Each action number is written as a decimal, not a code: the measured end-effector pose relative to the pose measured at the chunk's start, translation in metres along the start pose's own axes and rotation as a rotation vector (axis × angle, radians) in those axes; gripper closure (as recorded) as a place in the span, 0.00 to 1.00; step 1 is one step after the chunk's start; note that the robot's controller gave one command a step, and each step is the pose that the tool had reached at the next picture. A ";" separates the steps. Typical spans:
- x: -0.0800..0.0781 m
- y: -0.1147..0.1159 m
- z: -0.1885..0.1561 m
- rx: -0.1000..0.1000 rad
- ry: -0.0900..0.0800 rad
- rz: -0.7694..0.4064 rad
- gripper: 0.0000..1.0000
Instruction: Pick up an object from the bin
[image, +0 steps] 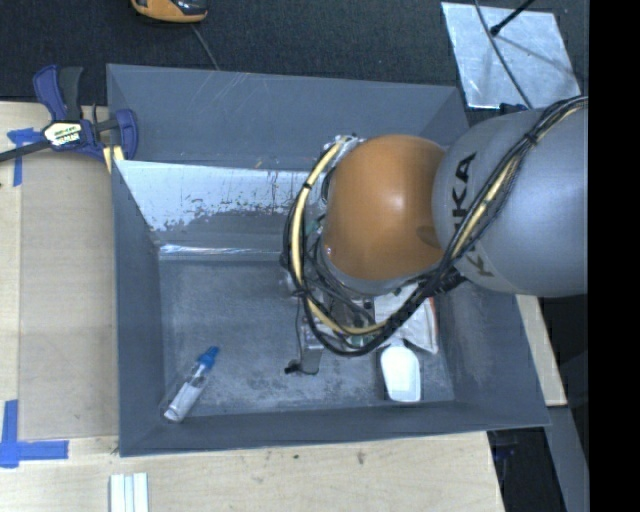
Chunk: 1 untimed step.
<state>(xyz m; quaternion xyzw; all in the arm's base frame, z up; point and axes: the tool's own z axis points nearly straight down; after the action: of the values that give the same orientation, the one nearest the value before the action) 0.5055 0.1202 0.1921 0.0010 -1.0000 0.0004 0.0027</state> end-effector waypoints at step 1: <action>0.000 0.000 -0.002 -0.001 -0.003 0.001 0.00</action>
Offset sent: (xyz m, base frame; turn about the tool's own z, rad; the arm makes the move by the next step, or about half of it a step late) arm 0.0559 0.0377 -0.0360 -0.3571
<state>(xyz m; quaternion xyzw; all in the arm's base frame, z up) 0.5060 0.1200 0.1941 0.0006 -1.0000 0.0001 0.0012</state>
